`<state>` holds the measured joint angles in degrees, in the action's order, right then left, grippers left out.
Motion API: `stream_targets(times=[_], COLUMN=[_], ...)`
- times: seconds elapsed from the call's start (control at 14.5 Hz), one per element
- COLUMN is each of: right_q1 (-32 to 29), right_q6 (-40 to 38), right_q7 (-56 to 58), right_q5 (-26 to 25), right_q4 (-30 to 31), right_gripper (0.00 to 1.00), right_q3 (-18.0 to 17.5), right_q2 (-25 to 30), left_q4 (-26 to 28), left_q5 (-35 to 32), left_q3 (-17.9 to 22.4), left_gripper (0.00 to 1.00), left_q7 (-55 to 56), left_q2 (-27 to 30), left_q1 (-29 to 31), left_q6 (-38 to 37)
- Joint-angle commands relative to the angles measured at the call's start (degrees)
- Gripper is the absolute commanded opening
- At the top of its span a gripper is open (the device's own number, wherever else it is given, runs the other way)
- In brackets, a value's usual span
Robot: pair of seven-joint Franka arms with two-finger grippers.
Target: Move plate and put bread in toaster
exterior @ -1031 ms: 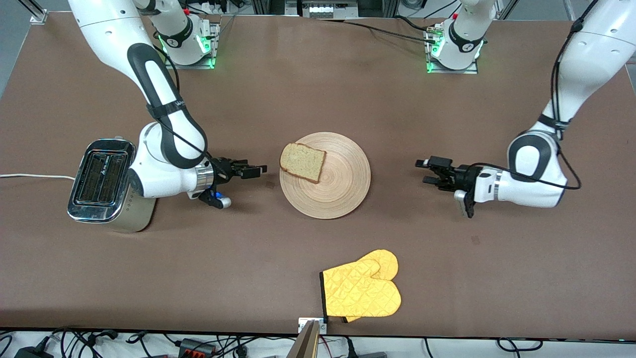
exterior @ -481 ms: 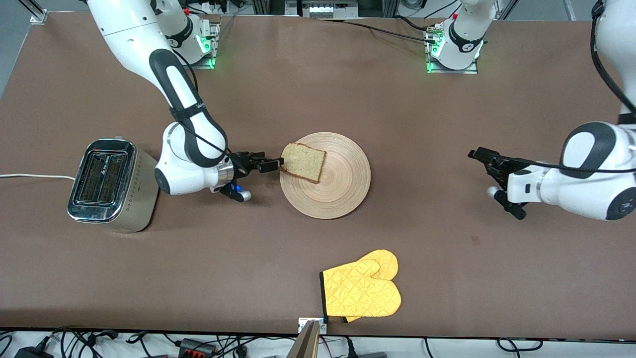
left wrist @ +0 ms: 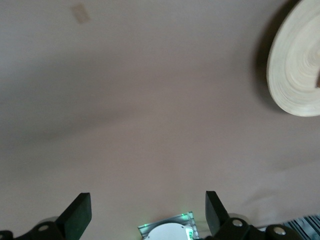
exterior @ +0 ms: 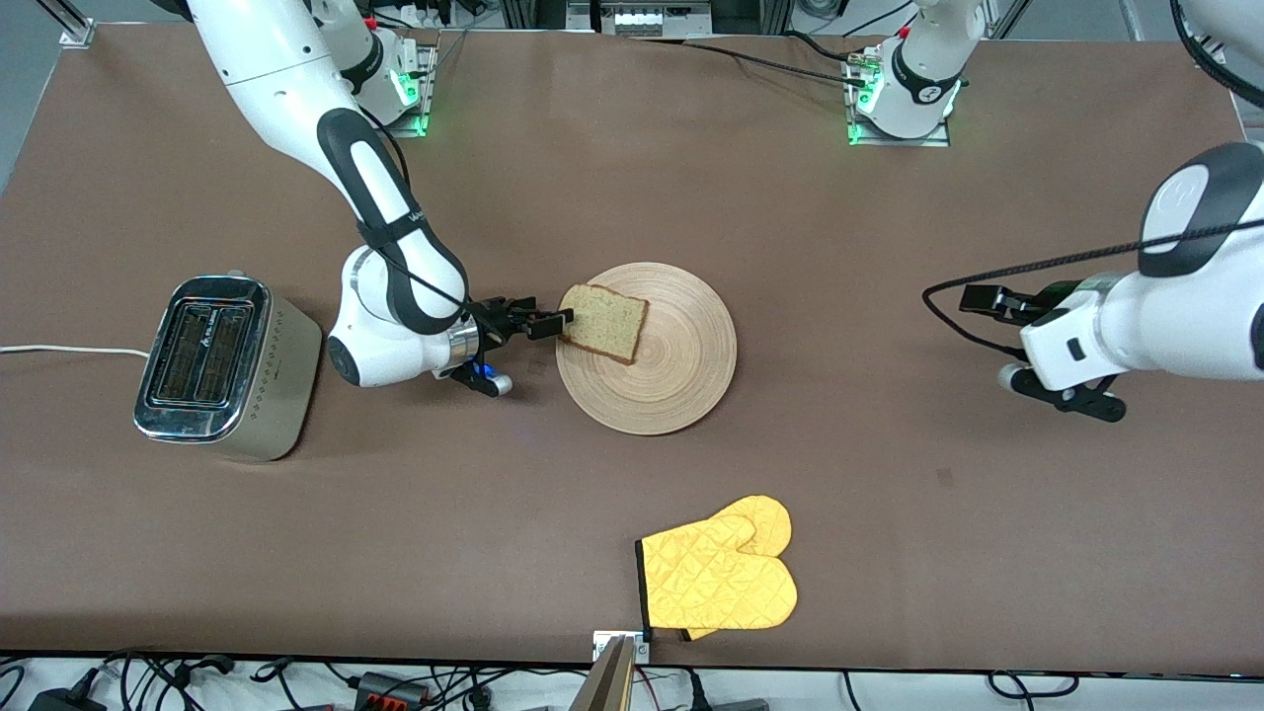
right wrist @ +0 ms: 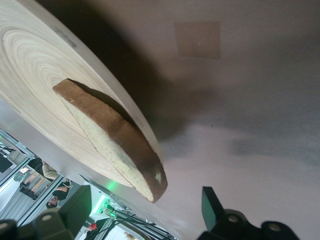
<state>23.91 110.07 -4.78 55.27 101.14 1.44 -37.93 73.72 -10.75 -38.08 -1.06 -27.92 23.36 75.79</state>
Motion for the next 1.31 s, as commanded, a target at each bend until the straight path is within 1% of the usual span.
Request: stream_targets(times=[0.0,0.14,0.21,0.28,0.41,0.48,0.55,0.62,0.69,0.76,0.89,0.96,1.03,1.1,1.24], right_q1=[1.32,1.32,1.49,1.49,1.49,1.49,1.58,1.49,1.49,1.49,1.32,1.32,1.49,1.49,1.49], right_q6=[0.76,0.50,0.67,0.76,0.85,0.85,0.85,0.94,0.85,0.77,0.68,0.68,0.76,0.76,0.85], right_q7=[-0.41,-0.32,-0.23,-0.15,-0.23,-0.23,-0.23,-0.23,-0.23,-0.23,-0.23,-0.32,-0.32,-0.32,-0.32], right_q5=[2.30,2.30,2.30,2.30,2.39,2.48,2.48,2.48,2.48,2.48,2.48,2.48,2.48,2.48,2.57], right_q4=[0.20,0.20,0.20,0.12,-0.06,-0.15,-0.15,-0.15,-0.15,-0.15,-0.15,-0.15,-0.15,-0.15,-0.15], right_gripper=[0.87,0.78,0.77,0.76,0.75,0.73,0.71,0.69,0.66,0.60,0.46,0.39,0.34,0.27,0.20], right_q3=[0.31,0.31,0.31,0.31,0.31,0.31,0.31,0.31,0.31,0.31,0.31,0.31,0.31,0.31,0.31], right_q2=[-0.04,-0.48,-0.74,-1.18,-1.45,-1.45,-1.45,-1.54,-1.62,-1.71,-1.62,-1.62,-1.62,-1.62,-1.62], left_q4=[-0.85,-1.64,-1.82,-1.82,0.27,2.98,5.36,7.73,9.50,12.65,21.25,24.60,25.50,25.16,23.59], left_q5=[-2.87,-2.70,-2.52,-0.43,9.29,11.61,11.98,12.15,11.98,11.89,11.37,11.37,11.37,11.28,11.10], left_q3=[0.46,2.47,5.96,11.39,25.09,30.21,33.65,35.08,35.27,35.53,37.46,37.90,38.25,38.26,37.56], left_gripper=[1.00,1.00,1.00,1.00,1.00,1.00,1.00,1.00,1.00,1.00,1.00,1.00,1.00,1.00,1.00], left_q7=[0.36,0.88,2.36,3.77,4.84,4.14,4.05,3.96,3.87,3.87,3.70,3.70,3.35,1.87,-0.95], left_q2=[3.04,6.55,7.70,9.01,11.30,13.66,16.03,17.88,20.25,23.06,29.21,31.68,32.48,32.32,31.44], left_q1=[0.10,-0.07,-2.68,-6.19,-11.56,-14.55,-17.27,-18.78,-19.40,-21.50,-24.49,-25.81,-26.00,-25.65,-25.65], left_q6=[-1.08,-0.12,-0.03,-0.11,0.85,3.73,6.54,7.44,8.92,12.33,21.72,24.03,23.88,22.40,21.42])
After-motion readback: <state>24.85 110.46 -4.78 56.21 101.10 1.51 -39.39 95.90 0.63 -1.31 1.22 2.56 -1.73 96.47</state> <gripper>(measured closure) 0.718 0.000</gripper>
